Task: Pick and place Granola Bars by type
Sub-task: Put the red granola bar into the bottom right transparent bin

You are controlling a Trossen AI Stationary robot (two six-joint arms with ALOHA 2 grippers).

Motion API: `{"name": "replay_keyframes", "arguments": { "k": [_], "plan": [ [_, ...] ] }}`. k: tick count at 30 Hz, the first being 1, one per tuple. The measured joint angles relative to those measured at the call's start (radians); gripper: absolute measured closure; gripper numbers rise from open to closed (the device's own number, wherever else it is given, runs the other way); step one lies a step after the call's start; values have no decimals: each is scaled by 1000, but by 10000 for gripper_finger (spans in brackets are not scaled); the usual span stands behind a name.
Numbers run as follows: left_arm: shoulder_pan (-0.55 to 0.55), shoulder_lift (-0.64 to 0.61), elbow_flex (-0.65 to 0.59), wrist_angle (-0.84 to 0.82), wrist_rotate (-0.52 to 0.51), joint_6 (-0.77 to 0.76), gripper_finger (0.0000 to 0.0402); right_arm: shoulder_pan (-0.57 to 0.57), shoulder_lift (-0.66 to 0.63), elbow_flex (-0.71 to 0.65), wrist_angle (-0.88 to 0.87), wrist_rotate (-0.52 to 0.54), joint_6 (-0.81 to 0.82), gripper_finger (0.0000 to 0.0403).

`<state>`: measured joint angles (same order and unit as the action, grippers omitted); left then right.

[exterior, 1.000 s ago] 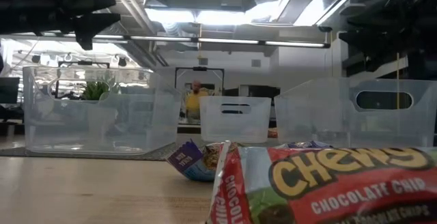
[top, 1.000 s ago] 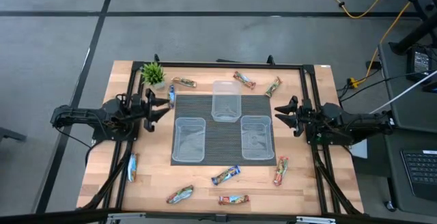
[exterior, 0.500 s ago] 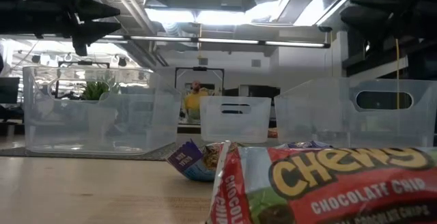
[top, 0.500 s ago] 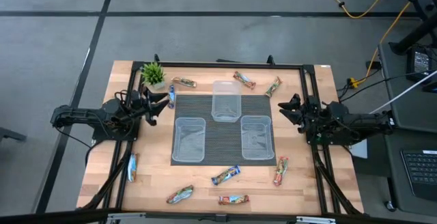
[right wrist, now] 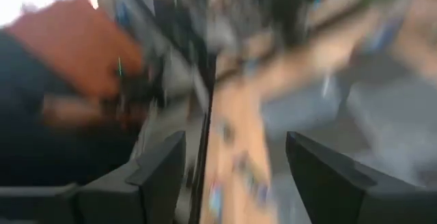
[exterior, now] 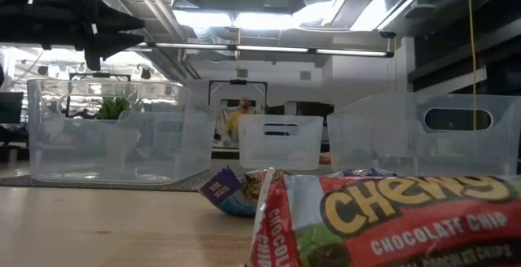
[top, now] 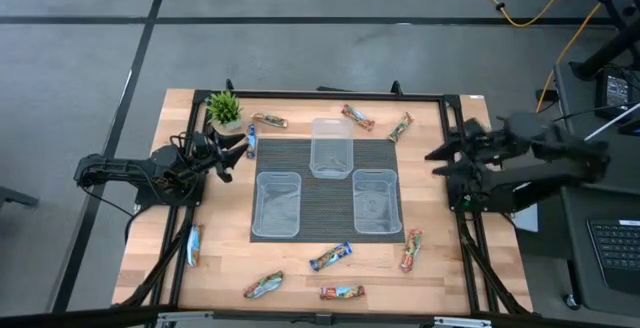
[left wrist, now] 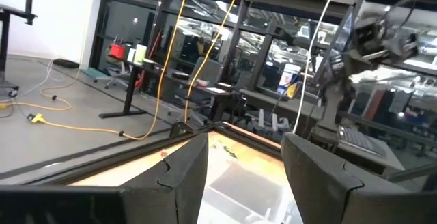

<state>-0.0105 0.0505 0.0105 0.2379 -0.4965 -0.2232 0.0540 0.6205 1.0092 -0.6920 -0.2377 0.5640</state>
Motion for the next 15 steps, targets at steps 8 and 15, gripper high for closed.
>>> {"name": "replay_keyframes", "arguments": {
  "k": [8,15],
  "plan": [
    [0,0,0,-11,2,1,222,172,446,330,-410,-200,-13,163],
    [0,0,0,-34,3,1,222,405,560,314,-405,83,196,210]
  ]
}}
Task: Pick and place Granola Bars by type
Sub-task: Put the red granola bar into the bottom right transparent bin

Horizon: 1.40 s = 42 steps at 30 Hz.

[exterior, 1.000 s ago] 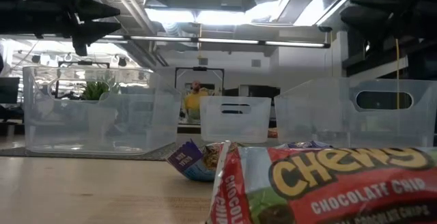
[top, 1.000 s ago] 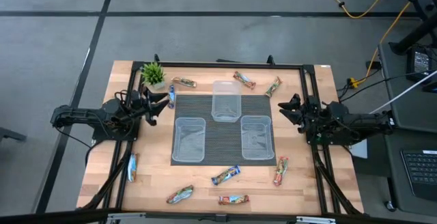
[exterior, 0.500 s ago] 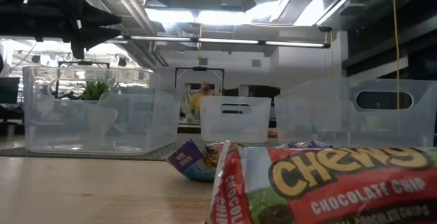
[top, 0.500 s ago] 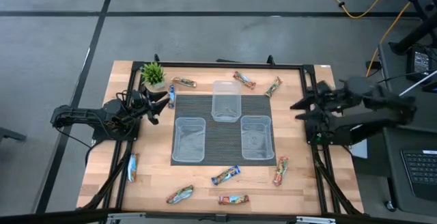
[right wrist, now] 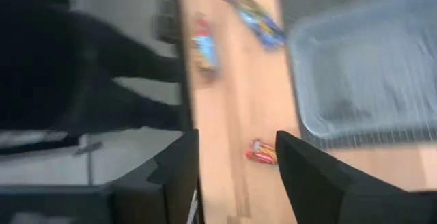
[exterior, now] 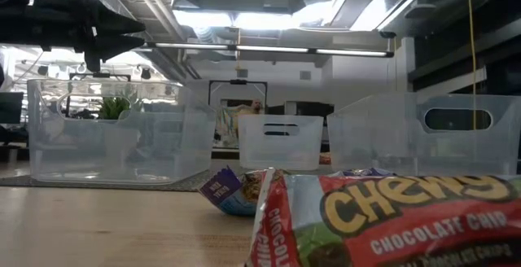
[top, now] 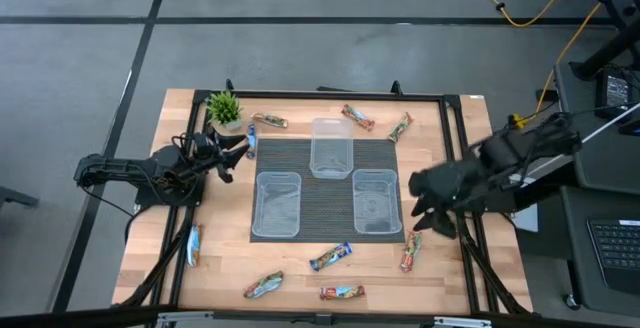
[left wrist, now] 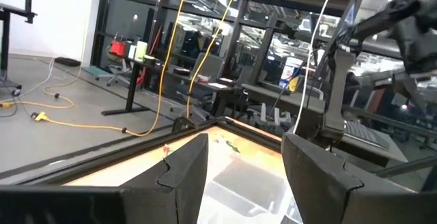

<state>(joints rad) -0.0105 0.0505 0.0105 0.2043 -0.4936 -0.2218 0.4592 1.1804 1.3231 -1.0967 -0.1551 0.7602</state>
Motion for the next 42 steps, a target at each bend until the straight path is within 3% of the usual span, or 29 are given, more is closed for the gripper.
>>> {"name": "replay_keyframes", "arguments": {
  "k": [3,8,13,17,24,35,42],
  "plan": [
    [0,0,0,-26,0,0,222,75,36,-73,3,55,245,220],
    [0,0,0,-85,1,0,222,163,84,-226,57,46,666,224],
    [0,0,0,-122,-2,0,222,220,111,-365,247,53,1012,224],
    [0,0,0,-136,-1,0,222,233,132,-435,370,50,1062,224],
    [0,0,0,-135,0,0,222,234,184,-494,373,57,1148,220],
    [0,0,0,-133,6,-29,222,234,299,-526,402,-5,1256,96],
    [0,0,0,-133,5,-29,222,233,368,-526,424,-4,1309,77]
  ]
}}
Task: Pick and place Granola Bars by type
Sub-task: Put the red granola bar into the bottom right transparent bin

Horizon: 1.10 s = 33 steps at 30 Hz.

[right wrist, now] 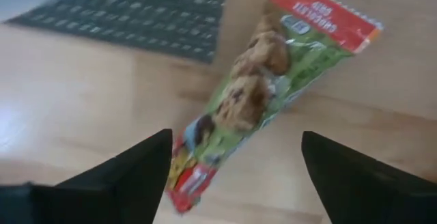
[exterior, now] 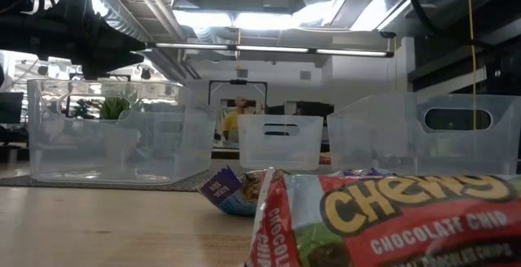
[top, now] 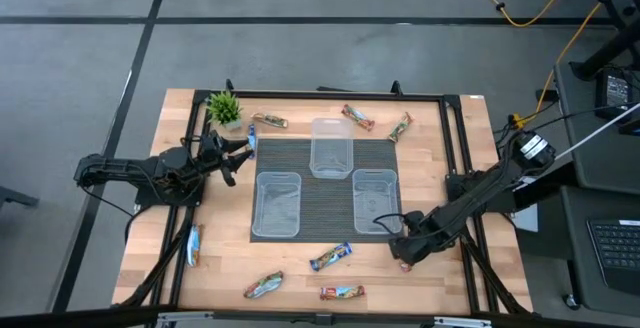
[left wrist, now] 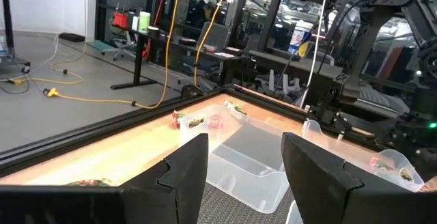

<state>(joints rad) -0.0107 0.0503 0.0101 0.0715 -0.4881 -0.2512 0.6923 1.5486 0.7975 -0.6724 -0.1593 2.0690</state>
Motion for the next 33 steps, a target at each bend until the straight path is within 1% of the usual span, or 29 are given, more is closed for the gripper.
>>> {"name": "replay_keyframes", "arguments": {
  "k": [6,9,12,20,21,24,27,29,33],
  "plan": [
    [0,0,0,0,0,-1,222,-1,72,3,5,-3,43,79],
    [0,0,0,2,0,-1,222,-1,87,4,12,-5,48,104],
    [0,0,0,3,0,-20,222,-1,88,4,13,-5,48,156],
    [0,0,0,-1,0,-24,222,0,80,3,5,-30,20,363],
    [0,0,0,-1,0,-24,222,0,74,2,5,-29,19,369],
    [0,0,0,-1,0,-24,222,1,51,-1,-8,-25,19,369],
    [0,0,0,-1,0,-24,222,4,15,-2,-20,-47,18,352],
    [0,0,0,-1,0,-24,222,18,-19,0,-25,-51,19,348],
    [0,0,0,-2,0,-24,222,55,-95,67,-131,-35,18,373]
  ]
}}
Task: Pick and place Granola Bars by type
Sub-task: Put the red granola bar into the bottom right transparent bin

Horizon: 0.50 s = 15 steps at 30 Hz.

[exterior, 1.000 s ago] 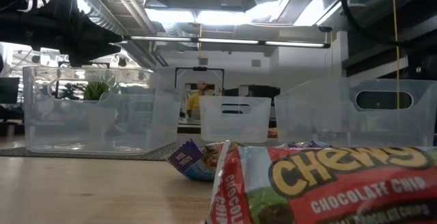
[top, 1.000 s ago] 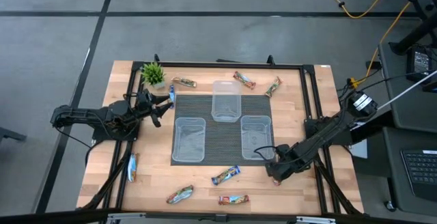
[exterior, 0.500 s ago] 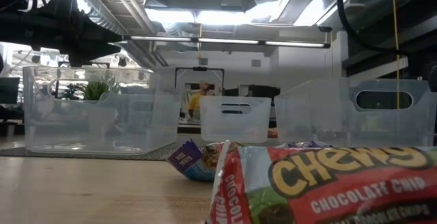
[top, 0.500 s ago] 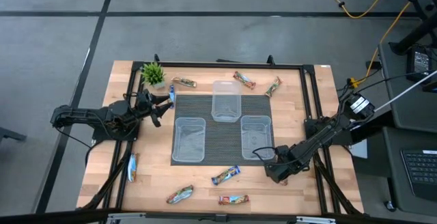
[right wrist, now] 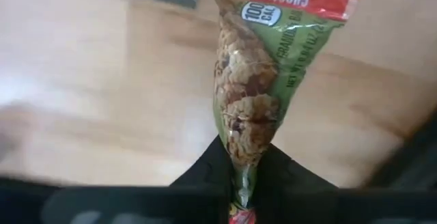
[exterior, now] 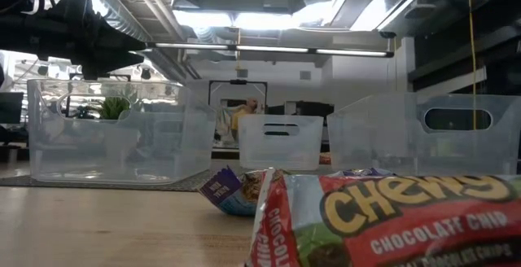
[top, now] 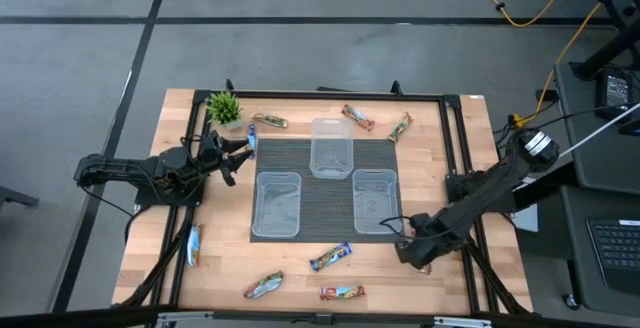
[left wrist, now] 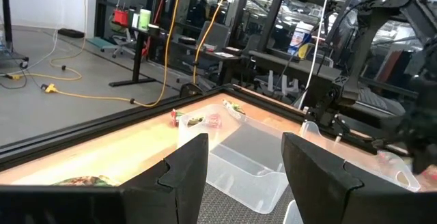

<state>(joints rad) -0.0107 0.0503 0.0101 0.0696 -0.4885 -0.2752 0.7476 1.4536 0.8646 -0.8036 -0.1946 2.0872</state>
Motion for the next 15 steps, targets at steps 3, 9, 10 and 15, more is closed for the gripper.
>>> {"name": "replay_keyframes", "arguments": {
  "k": [3,9,10,15],
  "plan": [
    [0,0,0,-1,0,0,222,30,-59,85,-151,93,2,373],
    [0,0,0,-2,0,0,222,55,-162,342,-490,600,-70,363],
    [0,0,0,-2,0,0,222,52,-174,393,-537,722,-88,359],
    [0,0,0,-2,-17,0,222,-17,-196,648,-683,1055,-321,370]
  ]
}}
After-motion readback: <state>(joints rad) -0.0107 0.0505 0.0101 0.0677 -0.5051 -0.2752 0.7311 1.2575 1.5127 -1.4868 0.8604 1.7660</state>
